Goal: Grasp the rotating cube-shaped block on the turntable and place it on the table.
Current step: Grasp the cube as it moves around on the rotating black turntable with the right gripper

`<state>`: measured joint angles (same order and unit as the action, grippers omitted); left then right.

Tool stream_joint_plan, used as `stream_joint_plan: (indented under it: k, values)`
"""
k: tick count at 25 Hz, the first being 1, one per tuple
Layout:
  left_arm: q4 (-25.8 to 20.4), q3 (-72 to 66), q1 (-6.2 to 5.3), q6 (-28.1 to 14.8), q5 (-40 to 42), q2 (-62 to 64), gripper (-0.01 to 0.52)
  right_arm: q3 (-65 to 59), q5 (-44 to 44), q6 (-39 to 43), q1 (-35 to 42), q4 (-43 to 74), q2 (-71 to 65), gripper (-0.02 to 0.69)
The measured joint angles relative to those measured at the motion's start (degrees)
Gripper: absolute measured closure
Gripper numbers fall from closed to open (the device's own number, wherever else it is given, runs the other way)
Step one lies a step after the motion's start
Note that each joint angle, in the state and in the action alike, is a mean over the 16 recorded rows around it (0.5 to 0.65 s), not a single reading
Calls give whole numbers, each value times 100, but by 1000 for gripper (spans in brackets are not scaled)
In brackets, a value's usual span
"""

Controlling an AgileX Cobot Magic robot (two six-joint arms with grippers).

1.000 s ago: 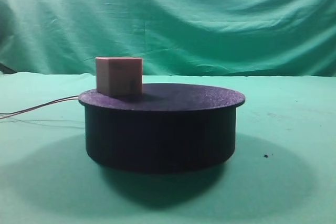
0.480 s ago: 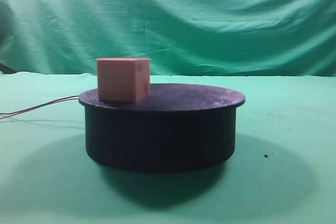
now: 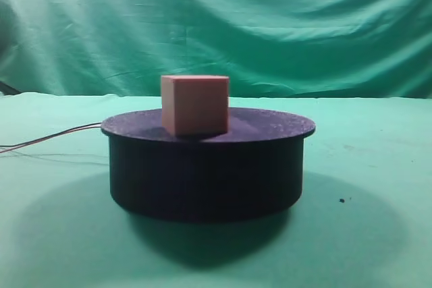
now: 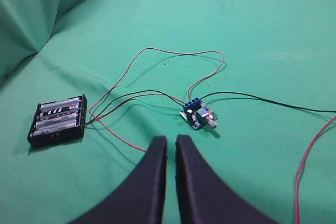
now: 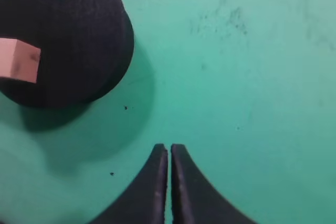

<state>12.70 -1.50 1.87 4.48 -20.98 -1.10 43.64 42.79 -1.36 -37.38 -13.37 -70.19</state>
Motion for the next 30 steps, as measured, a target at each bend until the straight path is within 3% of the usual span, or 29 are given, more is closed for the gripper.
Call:
stream_joint_plan:
  k: [9, 13, 18, 30]
  values:
    - [0, 0, 0, 0, 0, 0, 514, 360, -340, -363, -176, -617, -689, 133]
    - [0, 0, 0, 0, 0, 0, 514, 534, -386, -586, -177, -748, -1057, 54]
    - [0, 0, 0, 0, 0, 0, 514, 743, -382, -823, -177, -752, -1539, 100]
    - [0, 0, 0, 0, 0, 0, 514, 1139, -16, -685, -177, -27, -1760, 377]
